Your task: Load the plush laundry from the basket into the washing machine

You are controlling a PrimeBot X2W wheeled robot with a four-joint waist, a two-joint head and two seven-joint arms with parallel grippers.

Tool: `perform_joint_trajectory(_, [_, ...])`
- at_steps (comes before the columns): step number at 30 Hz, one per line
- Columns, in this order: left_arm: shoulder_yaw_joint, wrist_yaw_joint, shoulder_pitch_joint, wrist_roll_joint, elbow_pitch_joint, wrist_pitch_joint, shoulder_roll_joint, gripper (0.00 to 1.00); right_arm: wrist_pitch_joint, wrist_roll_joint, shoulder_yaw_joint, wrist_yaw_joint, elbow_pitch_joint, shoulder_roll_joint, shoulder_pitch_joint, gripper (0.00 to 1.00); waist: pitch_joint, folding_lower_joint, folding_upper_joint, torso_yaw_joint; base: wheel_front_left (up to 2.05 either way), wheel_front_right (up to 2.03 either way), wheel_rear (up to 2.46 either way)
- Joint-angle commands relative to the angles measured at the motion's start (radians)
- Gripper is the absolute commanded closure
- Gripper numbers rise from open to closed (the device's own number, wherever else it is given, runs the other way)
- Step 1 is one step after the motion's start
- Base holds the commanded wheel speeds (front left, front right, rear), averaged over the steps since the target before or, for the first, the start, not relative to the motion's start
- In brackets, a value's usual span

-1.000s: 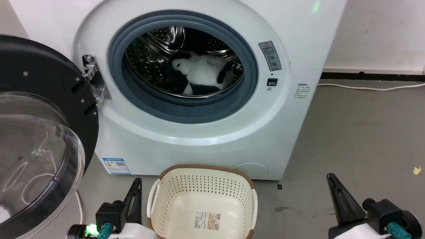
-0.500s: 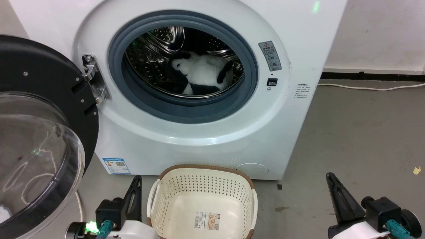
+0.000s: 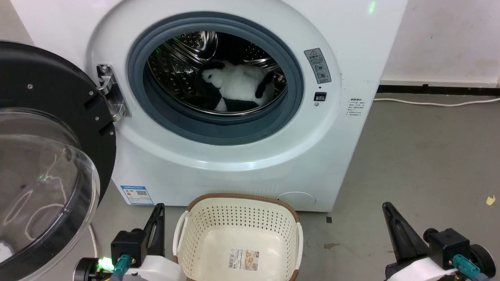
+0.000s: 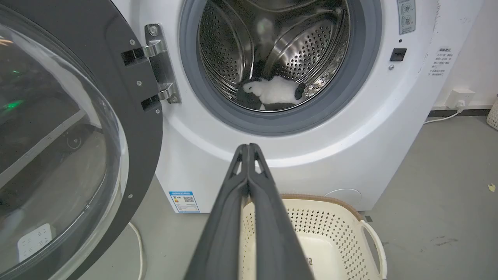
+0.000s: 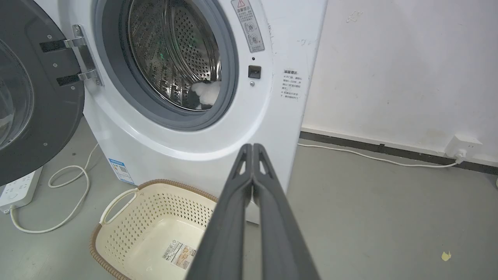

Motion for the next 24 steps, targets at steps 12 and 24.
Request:
perform_joint_trajectory(12, [0.027,-0.017,-0.003,0.029,-0.026,0.027,-0.015,1.00,0.028,-0.009,0.003,-0.001,-0.012,-0.001,-0.024,1.00,0.000,0.0000,0.0000,0.000,0.00,0.00,0.00])
perform_joint_trajectory(24, [0.047,-0.027,-0.003,0.052,-0.046,0.052,-0.026,1.00,0.053,-0.010,0.005,-0.001,-0.019,-0.001,-0.029,1.00,0.000,0.0000,0.0000,-0.001,0.00,0.00,0.00])
